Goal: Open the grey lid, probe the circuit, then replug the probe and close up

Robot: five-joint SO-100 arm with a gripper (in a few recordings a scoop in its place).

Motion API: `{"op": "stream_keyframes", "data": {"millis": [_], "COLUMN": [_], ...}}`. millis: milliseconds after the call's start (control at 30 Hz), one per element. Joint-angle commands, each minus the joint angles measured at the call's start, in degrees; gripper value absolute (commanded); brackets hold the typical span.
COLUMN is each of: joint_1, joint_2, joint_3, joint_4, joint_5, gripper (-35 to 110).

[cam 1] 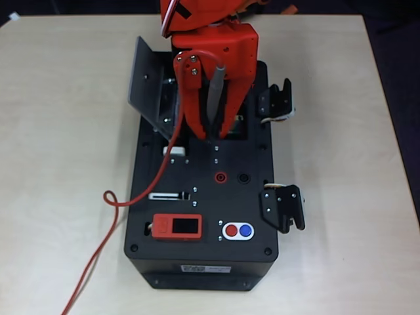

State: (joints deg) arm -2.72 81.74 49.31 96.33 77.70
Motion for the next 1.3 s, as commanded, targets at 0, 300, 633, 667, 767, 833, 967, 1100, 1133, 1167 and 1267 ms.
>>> {"op": "stream_keyframes", "data": {"millis": [0,300,633,667,767,833,967,1100,1133,1167,1267], "joint_1": [1.58,4.04,0.97,0.79,0.44,0.26,0.18,0.18,0.26,0.35,0.62], "joint_2": [6.33,13.54,26.89,27.95,30.67,32.26,35.6,38.76,39.46,40.08,41.31], "joint_3": [1.76,7.47,27.69,29.36,33.13,35.33,40.08,44.91,45.97,46.85,48.69], "joint_4": [1.67,4.31,-2.72,-3.52,-5.01,-5.89,-7.91,-10.2,-10.72,-11.16,-12.13], "joint_5": [-2.29,-6.24,-3.87,-3.78,-3.6,-3.6,-3.87,-4.66,-4.83,-5.01,-5.71], "gripper": [0,0,0,0,0,0,0,0,0,0,0]}}
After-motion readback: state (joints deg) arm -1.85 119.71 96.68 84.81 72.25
